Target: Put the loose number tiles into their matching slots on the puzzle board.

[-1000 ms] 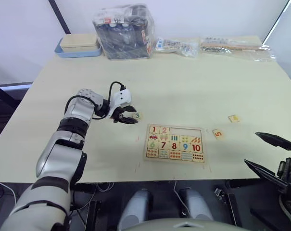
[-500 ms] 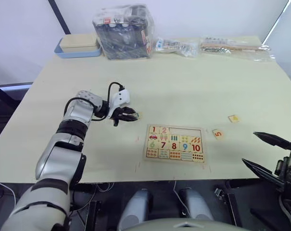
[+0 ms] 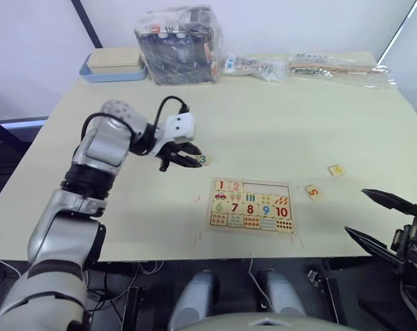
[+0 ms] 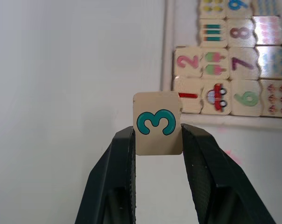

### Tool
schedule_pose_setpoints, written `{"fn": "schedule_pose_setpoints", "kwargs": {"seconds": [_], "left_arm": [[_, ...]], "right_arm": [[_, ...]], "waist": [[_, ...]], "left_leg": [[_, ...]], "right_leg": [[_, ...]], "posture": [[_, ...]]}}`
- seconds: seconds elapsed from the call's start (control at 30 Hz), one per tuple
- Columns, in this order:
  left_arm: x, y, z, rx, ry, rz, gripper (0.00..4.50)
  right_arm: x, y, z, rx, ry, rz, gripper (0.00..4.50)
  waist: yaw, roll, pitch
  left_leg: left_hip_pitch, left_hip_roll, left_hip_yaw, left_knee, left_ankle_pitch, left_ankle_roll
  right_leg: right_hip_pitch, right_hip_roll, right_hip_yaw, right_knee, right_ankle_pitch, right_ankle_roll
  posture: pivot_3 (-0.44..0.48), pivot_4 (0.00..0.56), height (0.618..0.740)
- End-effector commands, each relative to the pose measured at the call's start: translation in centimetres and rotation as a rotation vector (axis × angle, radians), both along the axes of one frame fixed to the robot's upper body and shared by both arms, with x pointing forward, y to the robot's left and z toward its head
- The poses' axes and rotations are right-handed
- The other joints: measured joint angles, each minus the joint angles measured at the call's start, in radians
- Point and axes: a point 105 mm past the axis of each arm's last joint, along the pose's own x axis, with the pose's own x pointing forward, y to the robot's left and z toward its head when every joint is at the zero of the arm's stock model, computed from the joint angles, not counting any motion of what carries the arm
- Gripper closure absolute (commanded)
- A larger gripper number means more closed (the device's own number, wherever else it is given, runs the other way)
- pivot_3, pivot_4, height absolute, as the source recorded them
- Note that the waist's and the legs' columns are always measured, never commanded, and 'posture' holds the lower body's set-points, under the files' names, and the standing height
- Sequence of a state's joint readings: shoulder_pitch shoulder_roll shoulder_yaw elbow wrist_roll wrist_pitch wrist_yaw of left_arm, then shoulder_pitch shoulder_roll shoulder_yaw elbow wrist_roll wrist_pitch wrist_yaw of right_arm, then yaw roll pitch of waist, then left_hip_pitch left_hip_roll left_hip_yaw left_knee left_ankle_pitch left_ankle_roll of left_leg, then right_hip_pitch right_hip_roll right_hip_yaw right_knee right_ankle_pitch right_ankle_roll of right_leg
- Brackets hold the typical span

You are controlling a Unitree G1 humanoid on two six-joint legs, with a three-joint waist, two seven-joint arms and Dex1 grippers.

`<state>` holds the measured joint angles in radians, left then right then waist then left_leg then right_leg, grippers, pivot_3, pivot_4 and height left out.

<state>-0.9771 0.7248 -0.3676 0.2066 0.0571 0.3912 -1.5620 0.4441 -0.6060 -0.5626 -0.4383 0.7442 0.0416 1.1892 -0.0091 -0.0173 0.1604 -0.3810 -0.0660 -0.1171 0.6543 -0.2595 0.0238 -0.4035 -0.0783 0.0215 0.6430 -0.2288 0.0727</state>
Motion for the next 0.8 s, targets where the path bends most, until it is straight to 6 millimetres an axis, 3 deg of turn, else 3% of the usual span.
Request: {"fn": "schedule_pose_setpoints", "kwargs": {"seconds": [0.03,0.13,0.5,0.8], "left_arm": [[-0.9,-1.7,1.8,0.095,-0.047,-0.044,3.54],[-1.1,-3.6,2.5,0.118,-0.044,-0.058,3.54],[-2.4,-8.1,1.9,0.272,0.150,0.018,3.54],[-2.8,-10.4,-0.8,0.364,0.117,-0.015,3.54]], "right_arm": [[-0.1,0.3,0.5,-0.007,-0.036,0.000,0.00],[-0.1,0.4,0.5,-0.005,-0.038,0.002,0.00],[-0.4,0.6,0.3,0.000,-0.037,-0.006,0.00],[-0.5,0.8,0.2,0.004,-0.040,-0.016,0.00]], "waist": [[-0.002,0.000,0.000],[-0.004,0.001,0.000],[-0.004,0.001,0.000],[-0.004,0.001,0.000]], "left_leg": [[0.000,0.000,0.000,0.000,0.000,0.000],[0.001,0.000,0.001,-0.001,0.000,0.000],[0.000,0.000,0.000,0.000,0.000,0.000],[0.001,0.001,0.000,0.000,0.000,0.000]], "right_leg": [[0.000,0.000,0.000,0.000,0.000,0.000],[0.000,0.001,0.001,0.000,0.000,0.000],[0.000,0.002,0.001,0.000,-0.001,0.000],[0.000,0.002,0.002,0.000,-0.001,0.001]], "posture": [[0.000,0.150,0.740],[0.000,0.150,0.740],[0.000,0.150,0.740],[0.000,0.150,0.740]]}}
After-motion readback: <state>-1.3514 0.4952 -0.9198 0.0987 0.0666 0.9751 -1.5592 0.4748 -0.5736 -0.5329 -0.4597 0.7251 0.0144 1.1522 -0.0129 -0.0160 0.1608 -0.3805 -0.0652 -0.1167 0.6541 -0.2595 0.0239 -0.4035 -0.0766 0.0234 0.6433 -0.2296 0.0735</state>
